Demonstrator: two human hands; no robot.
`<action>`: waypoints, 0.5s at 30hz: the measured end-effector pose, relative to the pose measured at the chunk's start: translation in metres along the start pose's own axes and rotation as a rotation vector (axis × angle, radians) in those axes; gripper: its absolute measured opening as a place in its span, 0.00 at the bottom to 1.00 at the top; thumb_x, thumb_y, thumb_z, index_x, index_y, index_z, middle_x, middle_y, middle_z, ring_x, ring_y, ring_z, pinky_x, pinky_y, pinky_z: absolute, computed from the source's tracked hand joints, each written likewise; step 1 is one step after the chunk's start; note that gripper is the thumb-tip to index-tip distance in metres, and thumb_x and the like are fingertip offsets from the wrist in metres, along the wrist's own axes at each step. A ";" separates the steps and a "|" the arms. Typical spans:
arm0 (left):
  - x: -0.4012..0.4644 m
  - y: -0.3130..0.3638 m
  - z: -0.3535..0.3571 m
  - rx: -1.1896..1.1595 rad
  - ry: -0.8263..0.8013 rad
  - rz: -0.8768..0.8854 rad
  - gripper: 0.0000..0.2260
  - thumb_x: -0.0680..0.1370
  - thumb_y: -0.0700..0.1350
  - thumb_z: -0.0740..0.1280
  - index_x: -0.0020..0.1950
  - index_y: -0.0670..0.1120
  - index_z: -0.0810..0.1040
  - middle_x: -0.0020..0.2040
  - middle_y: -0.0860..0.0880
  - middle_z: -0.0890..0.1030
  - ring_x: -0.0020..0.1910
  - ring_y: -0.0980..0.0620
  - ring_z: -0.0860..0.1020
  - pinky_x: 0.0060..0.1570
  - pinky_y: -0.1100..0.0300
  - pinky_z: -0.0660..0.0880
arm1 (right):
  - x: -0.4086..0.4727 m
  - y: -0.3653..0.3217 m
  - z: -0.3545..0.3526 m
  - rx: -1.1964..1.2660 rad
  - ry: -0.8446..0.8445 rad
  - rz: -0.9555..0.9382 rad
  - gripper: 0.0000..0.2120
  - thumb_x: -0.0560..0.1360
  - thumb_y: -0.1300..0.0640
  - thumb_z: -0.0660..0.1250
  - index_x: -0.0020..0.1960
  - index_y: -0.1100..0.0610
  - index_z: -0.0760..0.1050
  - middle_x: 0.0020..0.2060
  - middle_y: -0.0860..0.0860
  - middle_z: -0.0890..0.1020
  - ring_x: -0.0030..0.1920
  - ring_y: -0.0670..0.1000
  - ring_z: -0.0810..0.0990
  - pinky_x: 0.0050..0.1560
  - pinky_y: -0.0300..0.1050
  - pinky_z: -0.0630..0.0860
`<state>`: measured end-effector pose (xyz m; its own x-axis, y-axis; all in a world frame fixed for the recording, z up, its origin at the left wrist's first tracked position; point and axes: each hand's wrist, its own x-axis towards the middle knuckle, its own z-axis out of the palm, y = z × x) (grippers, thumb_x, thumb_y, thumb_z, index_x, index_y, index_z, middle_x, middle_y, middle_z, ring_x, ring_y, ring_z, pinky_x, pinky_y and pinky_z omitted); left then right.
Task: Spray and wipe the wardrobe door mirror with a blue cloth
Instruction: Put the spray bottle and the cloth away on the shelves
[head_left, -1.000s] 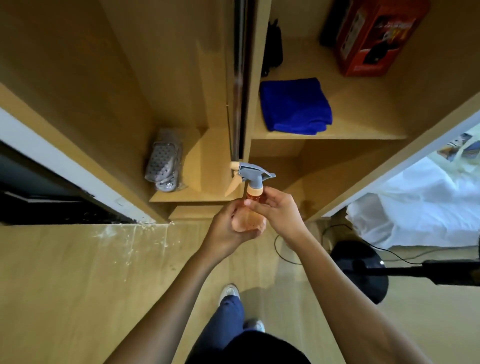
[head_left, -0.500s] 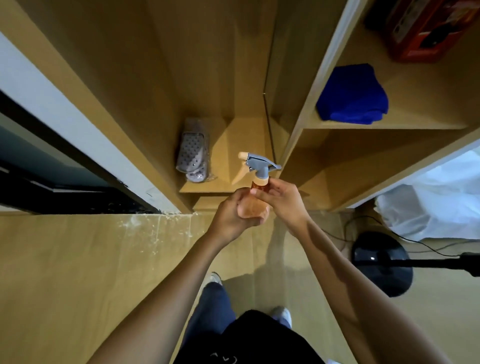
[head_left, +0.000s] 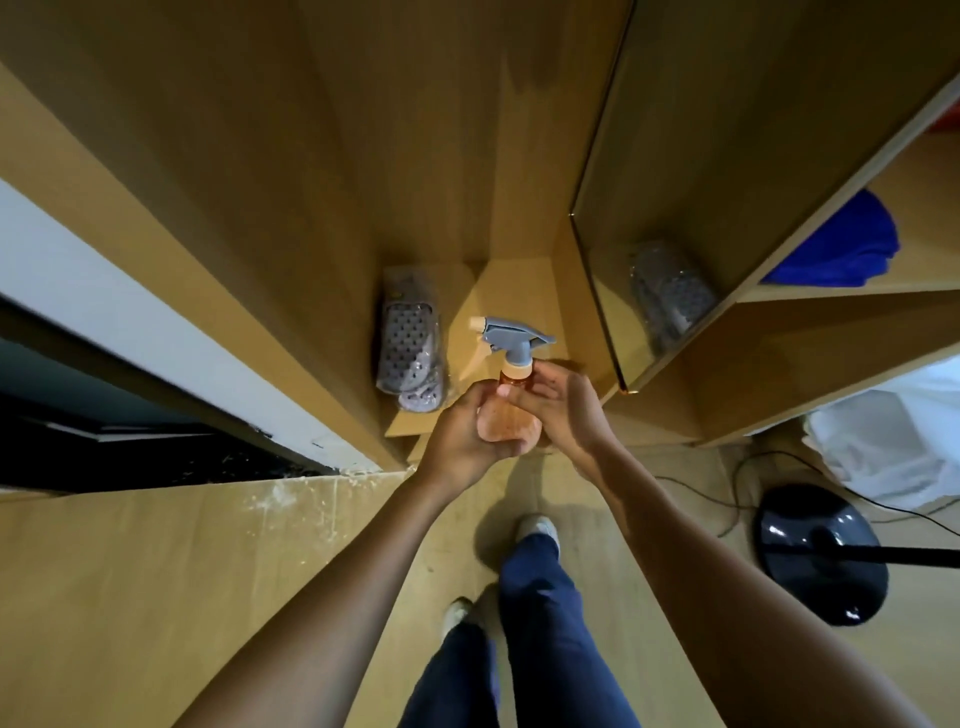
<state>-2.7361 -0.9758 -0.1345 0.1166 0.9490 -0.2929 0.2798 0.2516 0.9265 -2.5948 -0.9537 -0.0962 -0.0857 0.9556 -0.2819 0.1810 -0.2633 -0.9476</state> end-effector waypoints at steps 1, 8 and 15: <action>0.012 -0.005 0.000 0.009 0.007 0.005 0.28 0.65 0.37 0.79 0.60 0.51 0.72 0.52 0.59 0.78 0.51 0.67 0.75 0.50 0.72 0.71 | 0.013 0.006 0.000 -0.024 0.002 0.001 0.13 0.72 0.58 0.75 0.55 0.59 0.80 0.48 0.53 0.86 0.51 0.51 0.84 0.59 0.54 0.78; 0.112 -0.083 0.016 0.043 0.026 0.067 0.30 0.66 0.38 0.79 0.64 0.48 0.71 0.52 0.58 0.75 0.51 0.60 0.74 0.48 0.75 0.70 | 0.112 0.086 0.003 0.001 -0.015 0.050 0.10 0.72 0.59 0.74 0.53 0.55 0.81 0.46 0.49 0.85 0.51 0.51 0.83 0.55 0.46 0.78; 0.212 -0.185 0.045 0.060 0.086 0.192 0.28 0.60 0.47 0.79 0.55 0.60 0.72 0.51 0.61 0.78 0.51 0.60 0.77 0.53 0.59 0.75 | 0.205 0.198 0.008 0.037 -0.003 -0.144 0.11 0.73 0.64 0.73 0.55 0.61 0.80 0.47 0.54 0.84 0.47 0.47 0.82 0.53 0.44 0.78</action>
<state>-2.7203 -0.8299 -0.3782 0.0921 0.9918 -0.0884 0.3165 0.0550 0.9470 -2.5848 -0.8112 -0.3428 -0.1115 0.9833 -0.1436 0.1305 -0.1287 -0.9831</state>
